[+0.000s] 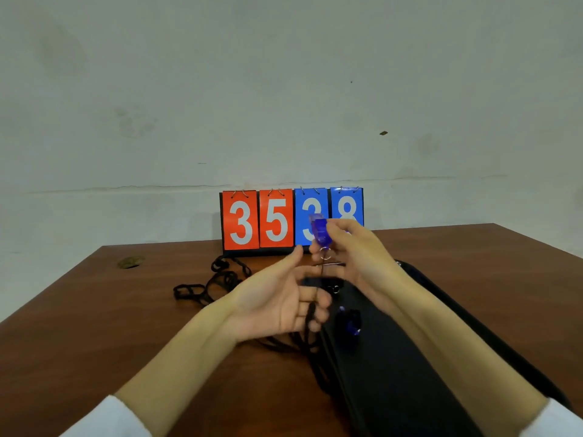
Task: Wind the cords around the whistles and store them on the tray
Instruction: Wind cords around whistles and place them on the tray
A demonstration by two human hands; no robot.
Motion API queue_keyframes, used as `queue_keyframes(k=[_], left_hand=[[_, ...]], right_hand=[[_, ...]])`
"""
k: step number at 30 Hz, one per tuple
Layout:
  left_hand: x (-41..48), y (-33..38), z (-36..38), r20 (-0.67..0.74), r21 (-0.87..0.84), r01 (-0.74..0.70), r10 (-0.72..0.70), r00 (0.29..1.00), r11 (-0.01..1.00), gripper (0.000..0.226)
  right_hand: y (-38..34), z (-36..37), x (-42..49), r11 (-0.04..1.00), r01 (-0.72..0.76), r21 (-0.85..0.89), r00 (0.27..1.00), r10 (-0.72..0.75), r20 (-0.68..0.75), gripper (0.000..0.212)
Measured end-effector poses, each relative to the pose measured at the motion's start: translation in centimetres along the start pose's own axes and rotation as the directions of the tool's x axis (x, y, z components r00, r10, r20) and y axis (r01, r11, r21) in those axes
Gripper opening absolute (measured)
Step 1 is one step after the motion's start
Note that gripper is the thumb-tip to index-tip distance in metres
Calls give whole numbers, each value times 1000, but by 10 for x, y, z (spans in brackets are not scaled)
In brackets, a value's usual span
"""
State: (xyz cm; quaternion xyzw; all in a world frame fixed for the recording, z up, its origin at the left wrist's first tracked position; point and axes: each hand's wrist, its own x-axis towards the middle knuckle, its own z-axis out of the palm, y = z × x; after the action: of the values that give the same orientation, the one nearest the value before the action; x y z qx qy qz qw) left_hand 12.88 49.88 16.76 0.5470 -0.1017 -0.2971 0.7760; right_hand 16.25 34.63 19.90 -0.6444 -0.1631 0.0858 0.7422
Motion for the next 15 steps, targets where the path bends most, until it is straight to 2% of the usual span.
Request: queue_keyframes(k=[4,7,9,12,13,15], left_hand=[[-4,14,-7,-164,347,6,54,985,938,27],[-9,22,-13,-195,450,66,26,980,891,21],[-13,25,-13,-219,565,133,-7,976,814,25],[-21,30,-13,-273,727,214,-12,962,653,26],[-23,32,-13,-281,782,212,29,959,586,24],[-27,36,-11,-265,877,163,173,949,452,19]], right_hand=[[17,-14,3,977,-102,187,994,95,47,29],[27,-16,0,980,-126,152,991,118,64,23],[30,-19,0,991,-78,109,997,79,-3,24],[30,-25,0,995,-1,-97,990,-13,-140,25],[30,-28,0,979,15,-204,986,-48,-159,24],[30,-30,-1,909,26,-416,993,-73,-98,24]])
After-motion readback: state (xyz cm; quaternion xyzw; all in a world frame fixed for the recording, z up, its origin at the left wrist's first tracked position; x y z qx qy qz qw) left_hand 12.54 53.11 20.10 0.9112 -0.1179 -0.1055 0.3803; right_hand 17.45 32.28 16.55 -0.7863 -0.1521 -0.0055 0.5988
